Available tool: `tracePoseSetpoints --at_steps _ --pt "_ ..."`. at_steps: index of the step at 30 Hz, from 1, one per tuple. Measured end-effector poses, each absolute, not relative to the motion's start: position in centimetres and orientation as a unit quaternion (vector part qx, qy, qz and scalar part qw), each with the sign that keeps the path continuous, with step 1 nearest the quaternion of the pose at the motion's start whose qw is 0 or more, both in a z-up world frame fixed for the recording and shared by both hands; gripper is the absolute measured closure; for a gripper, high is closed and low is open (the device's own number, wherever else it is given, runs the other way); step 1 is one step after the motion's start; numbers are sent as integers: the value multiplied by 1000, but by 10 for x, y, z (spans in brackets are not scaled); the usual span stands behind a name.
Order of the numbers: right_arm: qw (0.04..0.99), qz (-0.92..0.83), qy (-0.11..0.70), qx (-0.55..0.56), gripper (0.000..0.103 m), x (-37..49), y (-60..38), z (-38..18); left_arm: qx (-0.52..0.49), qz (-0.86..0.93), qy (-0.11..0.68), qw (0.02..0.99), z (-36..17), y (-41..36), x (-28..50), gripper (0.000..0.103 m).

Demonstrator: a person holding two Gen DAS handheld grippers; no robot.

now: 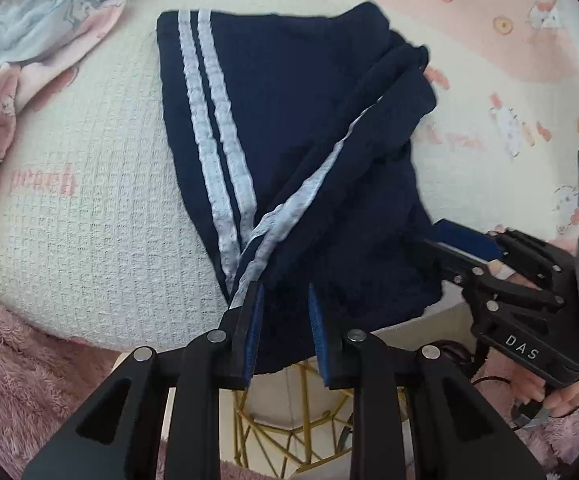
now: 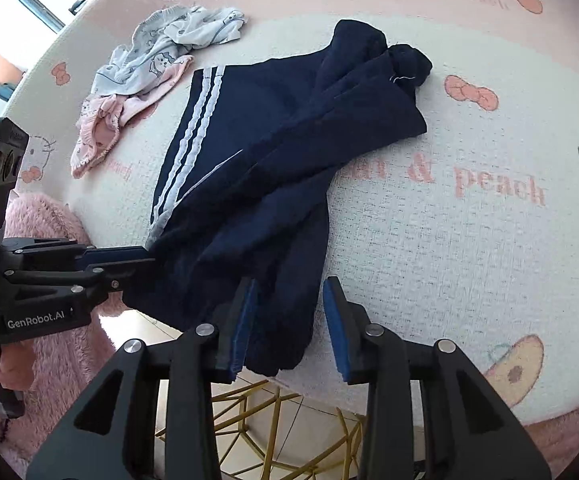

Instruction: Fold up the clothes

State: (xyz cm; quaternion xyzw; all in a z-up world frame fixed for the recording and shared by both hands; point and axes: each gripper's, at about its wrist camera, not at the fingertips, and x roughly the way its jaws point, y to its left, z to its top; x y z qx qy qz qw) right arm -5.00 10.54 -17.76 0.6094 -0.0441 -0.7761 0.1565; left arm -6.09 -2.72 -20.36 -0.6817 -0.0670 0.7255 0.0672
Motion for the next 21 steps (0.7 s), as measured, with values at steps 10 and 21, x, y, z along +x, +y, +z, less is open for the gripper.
tracePoseSetpoints --at_steps 10,21 --pt "111 -798 -181 563 69 -79 172 -135 -609 776 -33 162 -160 0 -102 71" --pt "77 -797 -148 581 69 -131 215 -151 -569 795 -4 208 -174 81 -197 71"
